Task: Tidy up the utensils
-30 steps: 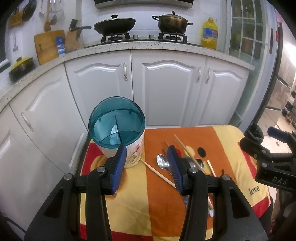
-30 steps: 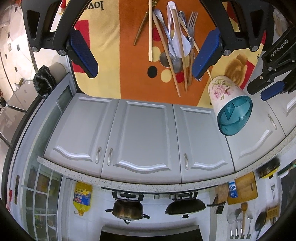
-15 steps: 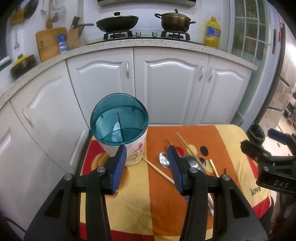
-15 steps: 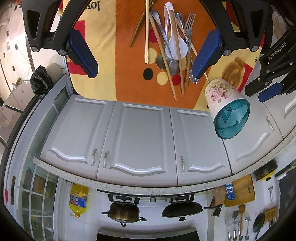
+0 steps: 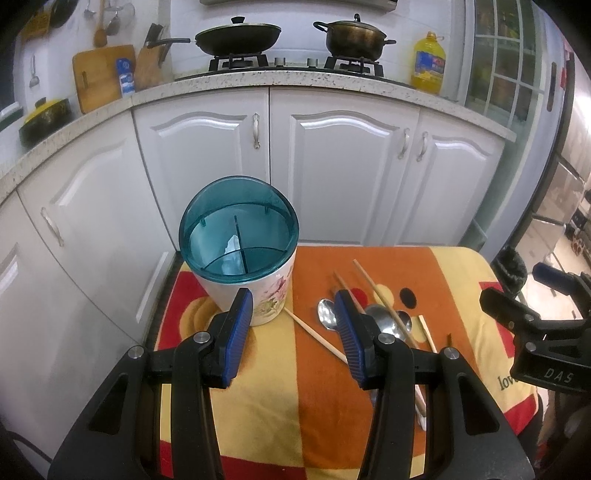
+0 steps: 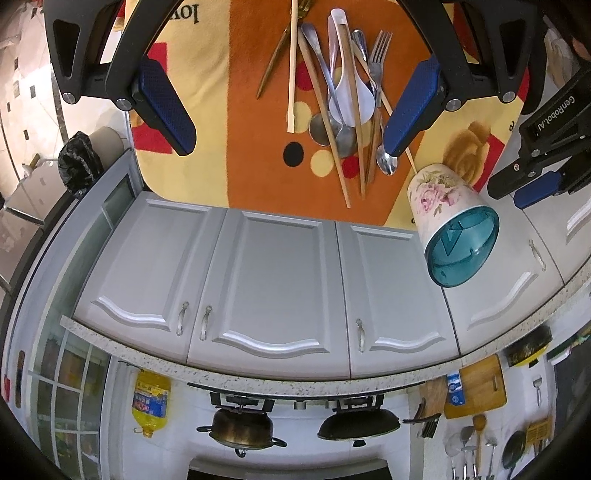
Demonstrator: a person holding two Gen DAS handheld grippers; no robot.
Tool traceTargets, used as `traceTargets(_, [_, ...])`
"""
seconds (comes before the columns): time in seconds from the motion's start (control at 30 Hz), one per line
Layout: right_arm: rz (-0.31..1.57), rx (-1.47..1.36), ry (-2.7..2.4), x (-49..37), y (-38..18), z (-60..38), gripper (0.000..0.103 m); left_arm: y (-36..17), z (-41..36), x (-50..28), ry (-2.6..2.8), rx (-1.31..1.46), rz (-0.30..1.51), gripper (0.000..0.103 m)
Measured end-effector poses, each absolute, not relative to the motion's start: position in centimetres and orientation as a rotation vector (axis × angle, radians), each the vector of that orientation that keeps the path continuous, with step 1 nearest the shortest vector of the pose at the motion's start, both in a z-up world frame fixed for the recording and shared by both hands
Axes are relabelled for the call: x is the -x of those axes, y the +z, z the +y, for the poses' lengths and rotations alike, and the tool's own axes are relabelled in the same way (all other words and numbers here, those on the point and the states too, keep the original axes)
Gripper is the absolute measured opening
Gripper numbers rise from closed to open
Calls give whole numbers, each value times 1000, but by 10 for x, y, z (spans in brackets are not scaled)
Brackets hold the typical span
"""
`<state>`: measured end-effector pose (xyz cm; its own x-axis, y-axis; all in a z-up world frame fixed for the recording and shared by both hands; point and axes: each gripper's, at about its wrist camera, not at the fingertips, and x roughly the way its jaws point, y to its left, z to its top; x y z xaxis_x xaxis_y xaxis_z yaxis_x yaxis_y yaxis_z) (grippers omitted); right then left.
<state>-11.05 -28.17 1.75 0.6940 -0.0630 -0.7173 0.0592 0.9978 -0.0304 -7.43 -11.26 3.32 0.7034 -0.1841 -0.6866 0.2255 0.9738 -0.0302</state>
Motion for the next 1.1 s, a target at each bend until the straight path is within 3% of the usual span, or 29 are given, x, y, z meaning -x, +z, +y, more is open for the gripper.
traceTargets(0.7, [827, 29, -19, 99, 8, -286, 101, 23, -102, 62, -233, -2, 813, 45])
traceTargets(0.93, [890, -30, 108, 80, -20, -294, 79, -6, -94, 49, -278, 92, 941, 45])
traceTargets(1.07, [951, -36, 175, 58, -42, -292, 59, -29, -90, 42, -279, 130, 1017, 45])
traceTargets(1.1, [964, -54, 197, 51, -46, -292, 58, -32, -90, 40, -278, 138, 1029, 45])
